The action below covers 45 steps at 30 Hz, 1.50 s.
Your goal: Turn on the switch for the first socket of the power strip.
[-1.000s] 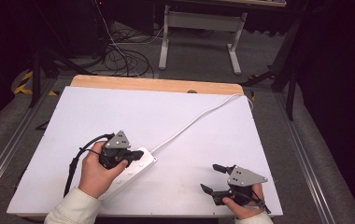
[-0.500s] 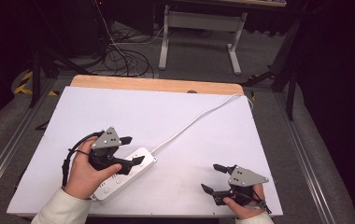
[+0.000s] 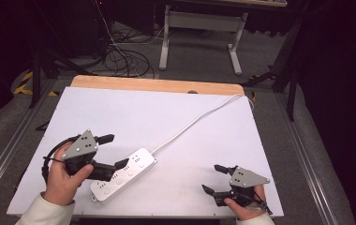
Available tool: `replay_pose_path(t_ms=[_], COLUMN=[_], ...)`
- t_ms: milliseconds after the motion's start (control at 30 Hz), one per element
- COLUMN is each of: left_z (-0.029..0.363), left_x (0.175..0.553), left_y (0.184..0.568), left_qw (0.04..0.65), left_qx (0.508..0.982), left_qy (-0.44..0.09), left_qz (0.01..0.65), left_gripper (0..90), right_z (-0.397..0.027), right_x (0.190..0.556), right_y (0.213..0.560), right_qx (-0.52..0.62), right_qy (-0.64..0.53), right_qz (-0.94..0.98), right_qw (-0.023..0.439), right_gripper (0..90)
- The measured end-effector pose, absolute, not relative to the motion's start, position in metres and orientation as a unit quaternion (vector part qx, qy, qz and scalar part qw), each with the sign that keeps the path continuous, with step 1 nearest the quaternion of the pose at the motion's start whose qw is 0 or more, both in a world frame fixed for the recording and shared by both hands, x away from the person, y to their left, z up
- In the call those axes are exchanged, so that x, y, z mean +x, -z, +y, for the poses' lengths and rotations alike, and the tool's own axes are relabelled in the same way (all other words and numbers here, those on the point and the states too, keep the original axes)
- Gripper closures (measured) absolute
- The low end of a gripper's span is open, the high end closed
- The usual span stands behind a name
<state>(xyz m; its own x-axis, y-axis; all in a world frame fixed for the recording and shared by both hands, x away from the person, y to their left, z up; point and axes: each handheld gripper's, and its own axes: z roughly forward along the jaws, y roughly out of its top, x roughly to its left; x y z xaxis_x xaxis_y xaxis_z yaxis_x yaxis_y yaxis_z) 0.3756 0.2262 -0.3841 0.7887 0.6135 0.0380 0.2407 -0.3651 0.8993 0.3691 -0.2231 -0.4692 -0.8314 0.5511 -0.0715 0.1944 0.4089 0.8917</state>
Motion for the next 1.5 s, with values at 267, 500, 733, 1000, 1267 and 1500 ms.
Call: replay_pose_path(t_ms=[267, 500, 733, 1000, 1267, 1500], left_z=[0.252, 0.274, 0.292, 0.31, 0.317, 0.32], left_x=[0.365, 0.354, 0.345, 0.338, 0.329, 0.324], left_y=[0.394, 0.405, 0.415, 0.434, 0.45, 0.466], left_qw=[0.501, 0.512, 0.511, 0.506, 0.498, 0.501], left_qx=[0.799, 0.785, 0.788, 0.785, 0.787, 0.784], left_qy=[-0.204, -0.209, -0.201, -0.207, -0.217, -0.201], left_qz=[0.263, 0.28, 0.28, 0.291, 0.292, 0.307], left_gripper=[12.5, 11.6, 8.2, 7.2, 6.0, 6.5], right_z=[-0.223, -0.223, -0.223, -0.224, -0.223, -0.224], right_x=[0.369, 0.369, 0.369, 0.369, 0.369, 0.37], right_y=[0.469, 0.469, 0.469, 0.469, 0.47, 0.47], right_qx=[0.227, 0.227, 0.224, 0.226, 0.223, 0.223], right_qy=[-0.494, -0.495, -0.495, -0.494, -0.497, -0.498], right_qz=[0.82, 0.819, 0.819, 0.819, 0.819, 0.818], right_qw=[0.181, 0.183, 0.183, 0.184, 0.181, 0.18], right_gripper=[22.0, 22.0, 21.3, 21.2, 20.1, 19.3])
